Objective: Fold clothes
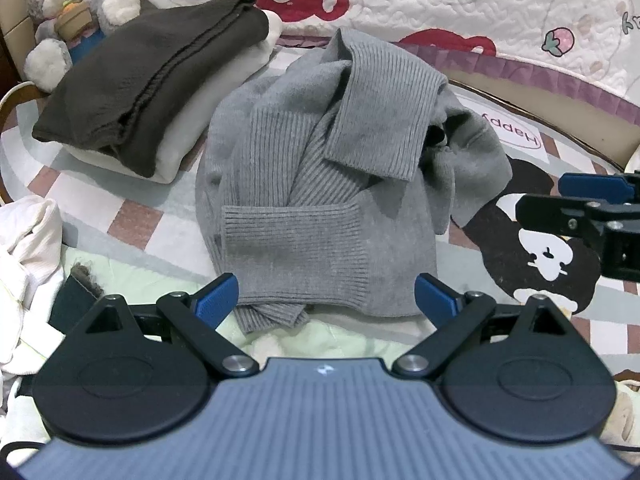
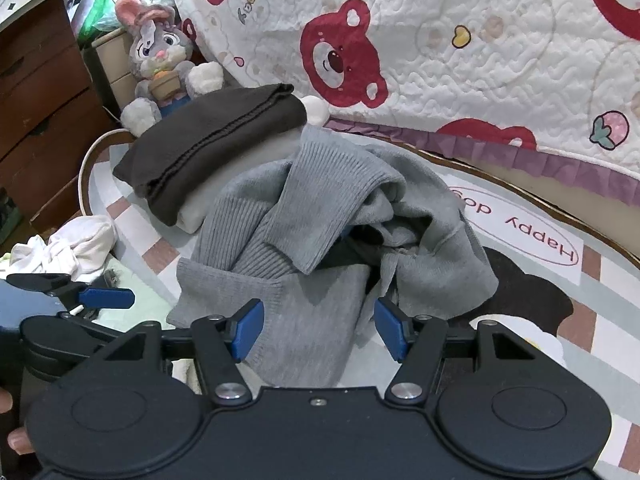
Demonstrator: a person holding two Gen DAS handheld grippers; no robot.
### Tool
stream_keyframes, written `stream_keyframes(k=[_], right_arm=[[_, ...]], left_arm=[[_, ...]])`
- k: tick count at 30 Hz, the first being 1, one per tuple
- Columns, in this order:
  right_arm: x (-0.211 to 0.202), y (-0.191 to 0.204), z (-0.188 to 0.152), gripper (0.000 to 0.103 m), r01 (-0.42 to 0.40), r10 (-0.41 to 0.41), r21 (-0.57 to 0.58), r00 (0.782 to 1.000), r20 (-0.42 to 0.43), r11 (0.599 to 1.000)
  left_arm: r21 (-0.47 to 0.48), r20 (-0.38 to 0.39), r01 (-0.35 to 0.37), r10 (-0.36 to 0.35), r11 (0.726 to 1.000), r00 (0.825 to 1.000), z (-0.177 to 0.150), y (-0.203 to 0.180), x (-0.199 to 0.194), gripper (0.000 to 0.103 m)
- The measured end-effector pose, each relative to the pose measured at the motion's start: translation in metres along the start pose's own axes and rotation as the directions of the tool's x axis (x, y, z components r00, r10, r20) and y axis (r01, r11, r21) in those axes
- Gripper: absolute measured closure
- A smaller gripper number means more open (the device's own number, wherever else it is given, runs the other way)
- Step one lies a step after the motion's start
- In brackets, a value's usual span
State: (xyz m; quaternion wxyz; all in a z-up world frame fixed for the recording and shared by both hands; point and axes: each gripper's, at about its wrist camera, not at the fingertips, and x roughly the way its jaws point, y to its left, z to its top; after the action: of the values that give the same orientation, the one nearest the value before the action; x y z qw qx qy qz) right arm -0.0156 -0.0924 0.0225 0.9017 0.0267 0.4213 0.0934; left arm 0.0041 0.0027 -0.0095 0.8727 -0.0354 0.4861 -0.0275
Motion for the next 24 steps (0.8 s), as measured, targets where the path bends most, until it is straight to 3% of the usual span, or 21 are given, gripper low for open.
stream_keyframes(k=[24], right_arm=[[0.0034,-0.0034,-0.0009,0.036,0.002,-0.002,0.014,1.0,-0.027,1.0]], left_arm=[[0.005,-0.019,-0.004,0.004,1.0,1.0,0.0012,-0.0009,0.0037,0.007]])
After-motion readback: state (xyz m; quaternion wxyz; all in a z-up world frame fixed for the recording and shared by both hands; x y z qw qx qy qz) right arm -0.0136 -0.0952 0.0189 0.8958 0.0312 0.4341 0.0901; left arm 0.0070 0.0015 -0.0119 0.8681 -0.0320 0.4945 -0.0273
